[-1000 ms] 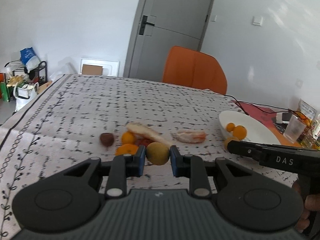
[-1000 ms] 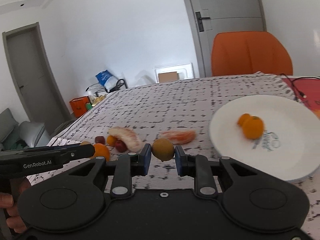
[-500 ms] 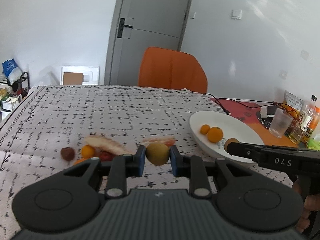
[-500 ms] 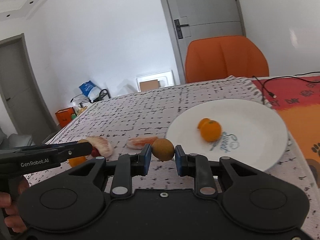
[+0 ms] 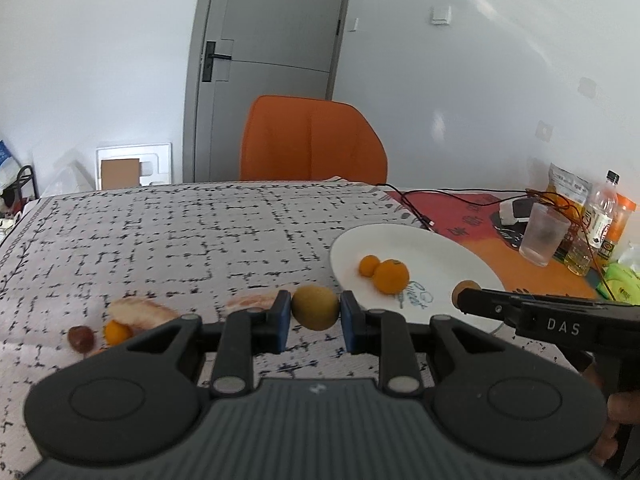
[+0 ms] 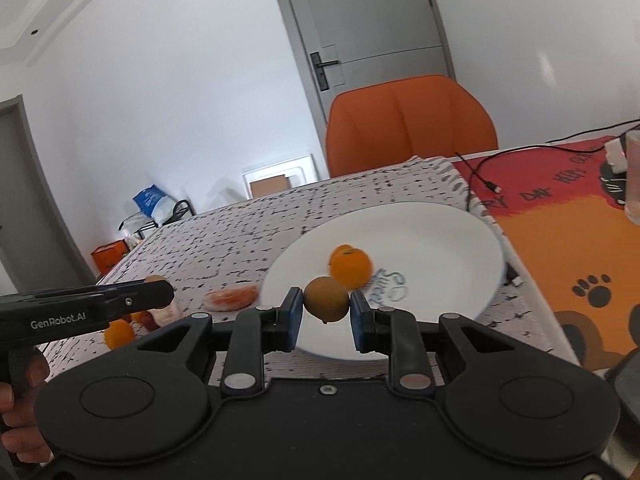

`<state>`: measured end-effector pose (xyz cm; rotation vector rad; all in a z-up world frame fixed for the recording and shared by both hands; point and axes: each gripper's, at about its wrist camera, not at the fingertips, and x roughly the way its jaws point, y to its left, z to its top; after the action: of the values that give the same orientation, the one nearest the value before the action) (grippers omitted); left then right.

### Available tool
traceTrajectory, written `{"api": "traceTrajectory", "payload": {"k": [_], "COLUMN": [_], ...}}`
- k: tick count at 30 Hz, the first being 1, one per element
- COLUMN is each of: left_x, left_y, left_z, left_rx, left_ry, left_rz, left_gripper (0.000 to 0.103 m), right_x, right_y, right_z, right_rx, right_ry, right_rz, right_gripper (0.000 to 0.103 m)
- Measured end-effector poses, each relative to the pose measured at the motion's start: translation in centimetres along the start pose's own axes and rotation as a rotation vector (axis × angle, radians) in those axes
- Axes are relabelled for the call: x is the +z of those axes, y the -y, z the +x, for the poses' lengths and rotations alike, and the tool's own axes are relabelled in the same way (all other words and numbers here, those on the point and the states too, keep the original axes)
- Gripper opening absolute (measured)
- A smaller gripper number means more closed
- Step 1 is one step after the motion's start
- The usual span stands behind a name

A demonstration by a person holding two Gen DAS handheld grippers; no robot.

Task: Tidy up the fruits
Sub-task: 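Carry both held round fruits over the white bowl with both tools, then open the right tool over the bowl while the left tool releases its fruit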

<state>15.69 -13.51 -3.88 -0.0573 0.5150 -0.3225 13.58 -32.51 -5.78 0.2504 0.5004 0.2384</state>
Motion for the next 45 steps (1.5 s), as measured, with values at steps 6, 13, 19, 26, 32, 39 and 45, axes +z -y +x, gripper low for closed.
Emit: {"api": "traceTrajectory", "payload": {"k": [6, 13, 19, 26, 32, 39, 45], "left_x": [0.4, 0.9, 1.2, 1.8, 2.0, 1.9, 1.6], "left_y": [1.2, 2.3, 3.3, 4.3, 4.9, 3.7, 1.7], "left_z": [1.2, 2.8, 3.9, 4.7, 4.8, 3.9, 2.4], "left_rx": [-0.015, -0.029, -0.043, -0.056, -0.064, -0.027, 0.023], "left_ry": [-0.012, -0.02, -0.024, -0.022, -0.019, -0.018, -0.008], "left_rz": [0.021, 0.035, 0.047, 0.056, 0.063, 0.036, -0.005], "left_gripper": [0.025, 0.025, 0.025, 0.025, 0.025, 0.036, 0.07], "right_x": [0.1, 0.2, -0.3, -0.3, -0.6, -0.7, -0.8], "right_y": [1.5, 2.2, 2.8, 3.5, 3.5, 3.2, 2.4], "right_z": [0.1, 0.0, -0.6, -1.1, -1.0, -0.9, -0.7], "right_rx": [-0.025, -0.024, -0.016, -0.014, -0.014, -0.012, -0.009], "right_ry": [0.013, 0.027, 0.037, 0.046, 0.041, 0.037, 0.033], "right_rz": [0.019, 0.041, 0.059, 0.069, 0.078, 0.075, 0.07], "right_gripper": [0.024, 0.041, 0.042, 0.043, 0.043, 0.05, 0.061]}}
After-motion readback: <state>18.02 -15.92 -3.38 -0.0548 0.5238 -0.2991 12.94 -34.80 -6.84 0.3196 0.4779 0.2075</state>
